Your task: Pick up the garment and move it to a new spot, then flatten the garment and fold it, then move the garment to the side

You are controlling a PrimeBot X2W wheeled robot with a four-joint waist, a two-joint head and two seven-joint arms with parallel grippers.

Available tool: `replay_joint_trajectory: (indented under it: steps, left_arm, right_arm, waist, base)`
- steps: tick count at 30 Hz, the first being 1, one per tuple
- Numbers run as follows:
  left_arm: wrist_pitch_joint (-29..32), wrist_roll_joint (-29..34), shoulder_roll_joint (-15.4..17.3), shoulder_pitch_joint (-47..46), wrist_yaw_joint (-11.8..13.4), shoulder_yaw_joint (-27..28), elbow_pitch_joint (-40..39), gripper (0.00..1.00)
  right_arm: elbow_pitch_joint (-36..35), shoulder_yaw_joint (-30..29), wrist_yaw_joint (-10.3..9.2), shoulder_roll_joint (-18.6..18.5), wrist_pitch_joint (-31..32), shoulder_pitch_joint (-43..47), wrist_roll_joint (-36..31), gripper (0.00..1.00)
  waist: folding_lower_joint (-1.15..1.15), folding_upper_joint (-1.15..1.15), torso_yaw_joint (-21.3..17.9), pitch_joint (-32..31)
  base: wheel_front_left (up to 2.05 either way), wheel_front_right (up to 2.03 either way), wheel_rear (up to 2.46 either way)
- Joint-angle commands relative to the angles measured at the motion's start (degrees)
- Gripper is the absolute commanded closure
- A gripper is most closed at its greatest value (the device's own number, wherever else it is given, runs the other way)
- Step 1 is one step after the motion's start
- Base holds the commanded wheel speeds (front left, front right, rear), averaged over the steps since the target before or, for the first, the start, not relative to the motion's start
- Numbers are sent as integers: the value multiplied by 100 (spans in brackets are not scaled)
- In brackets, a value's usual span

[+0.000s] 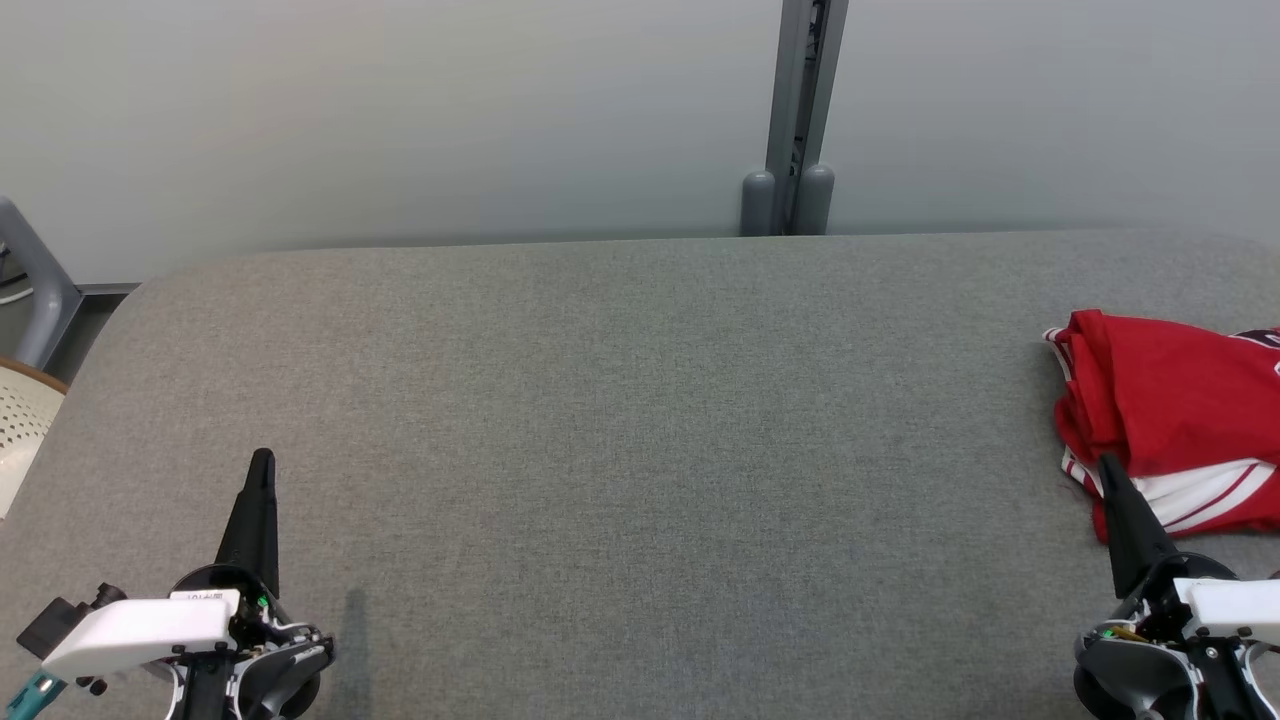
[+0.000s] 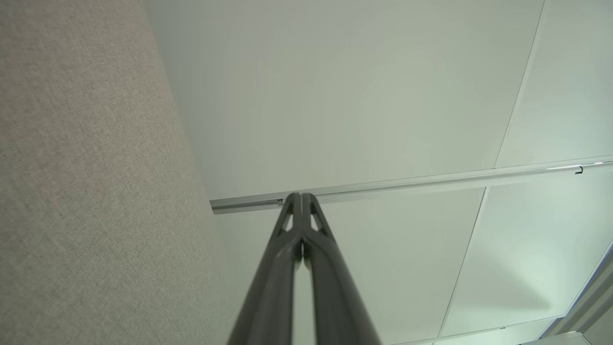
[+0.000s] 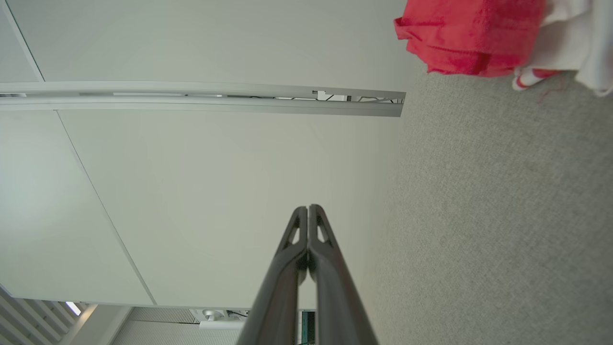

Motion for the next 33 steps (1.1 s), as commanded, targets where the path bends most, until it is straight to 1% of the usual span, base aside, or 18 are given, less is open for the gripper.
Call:
replay_joint_trajectory:
  steps: [1, 33]
  left_arm:
    - [4, -11, 10, -77, -24, 23, 9, 100]
    - [14, 0, 6, -78, -24, 31, 7, 100]
  right_arm:
    - [14, -16, 4, -20, 43, -60, 22, 100]
    - [18, -71, 4, 17, 79, -65, -34, 100]
  waist:
    - [0, 0, 0, 0]
    - [0, 0, 0, 0]
  base:
    - [0, 0, 0]
    - [0, 0, 0]
